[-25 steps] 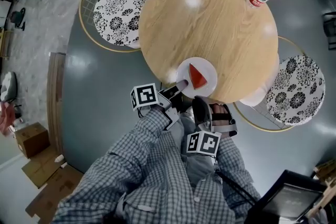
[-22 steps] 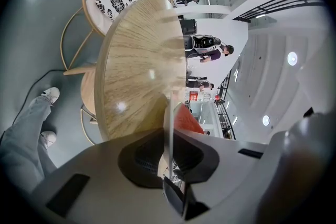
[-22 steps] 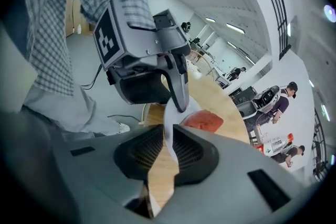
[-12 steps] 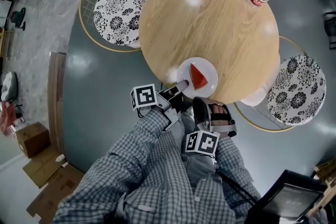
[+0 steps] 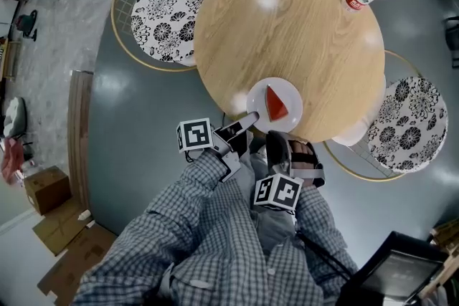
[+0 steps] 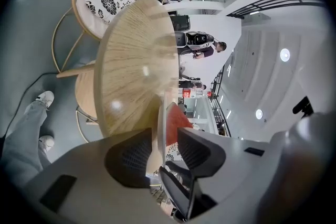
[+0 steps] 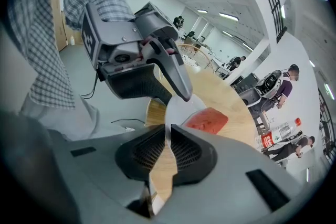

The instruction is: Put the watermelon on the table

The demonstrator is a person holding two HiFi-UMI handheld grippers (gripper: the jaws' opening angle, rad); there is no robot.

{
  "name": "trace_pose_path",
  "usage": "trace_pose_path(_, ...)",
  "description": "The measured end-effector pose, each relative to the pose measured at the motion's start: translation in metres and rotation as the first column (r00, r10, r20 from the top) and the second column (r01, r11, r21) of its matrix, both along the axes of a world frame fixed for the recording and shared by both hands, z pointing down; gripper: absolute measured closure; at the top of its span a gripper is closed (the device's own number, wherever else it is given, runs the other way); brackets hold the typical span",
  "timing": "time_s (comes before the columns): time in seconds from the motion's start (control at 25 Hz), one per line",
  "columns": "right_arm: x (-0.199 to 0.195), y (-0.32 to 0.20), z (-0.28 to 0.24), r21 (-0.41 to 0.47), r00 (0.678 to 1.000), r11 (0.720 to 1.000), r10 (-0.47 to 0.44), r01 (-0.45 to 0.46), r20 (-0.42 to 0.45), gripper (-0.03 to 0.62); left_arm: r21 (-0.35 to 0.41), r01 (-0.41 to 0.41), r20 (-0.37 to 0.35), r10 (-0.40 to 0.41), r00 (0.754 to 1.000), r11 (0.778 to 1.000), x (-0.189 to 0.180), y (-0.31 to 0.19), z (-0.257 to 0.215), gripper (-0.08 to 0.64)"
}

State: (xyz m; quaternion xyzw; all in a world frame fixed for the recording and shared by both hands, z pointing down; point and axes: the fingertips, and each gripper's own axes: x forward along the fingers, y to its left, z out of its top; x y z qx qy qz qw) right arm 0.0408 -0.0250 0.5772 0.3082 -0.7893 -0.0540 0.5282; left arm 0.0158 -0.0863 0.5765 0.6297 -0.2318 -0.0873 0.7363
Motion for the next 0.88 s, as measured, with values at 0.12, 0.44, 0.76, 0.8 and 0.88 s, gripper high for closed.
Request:
trace_pose_path(0.12,-0.001,-0.001,0.002,-0.017,1.0,1.0,-0.009,0.009,0.002,0.551,-0.029,0.042,-0.036,-0.043,0.998,0.999,-0.015,0.007,-0.003,0.422)
trace_pose_path(0.44,-0.007,0.0,0.017,-0.096,1.0,0.995,-0.012,0.014,0.027,0.551,-0.068,0.113,-0.025,-0.115,0.993,0.991,-0.052,0.027,-0.001,0.422)
trace_pose_path(0.76,-0.008,-0.001,0.022,-0.138,0.998,0.99,0.013,-0.005,0.059,0.551,-0.069,0.155,-0.045,-0.158,0.986,0.985,-0.063,0.027,-0.002,0.422)
trace_pose_path(0.8,-0.008,-0.001,0.022,-0.148,0.997,0.989,0.025,-0.013,0.079,0.549,-0.067,0.157,-0.046,-0.16,0.986,0.985,-0.063,0.027,-0.003,0.422)
trace_pose_path(0.88,-0.007,-0.001,0.022,-0.181,0.987,0.982,0.08,-0.054,0.136,0.549,-0.06,0.158,-0.05,-0.161,0.986,0.986,-0.063,0.026,-0.004,0.423)
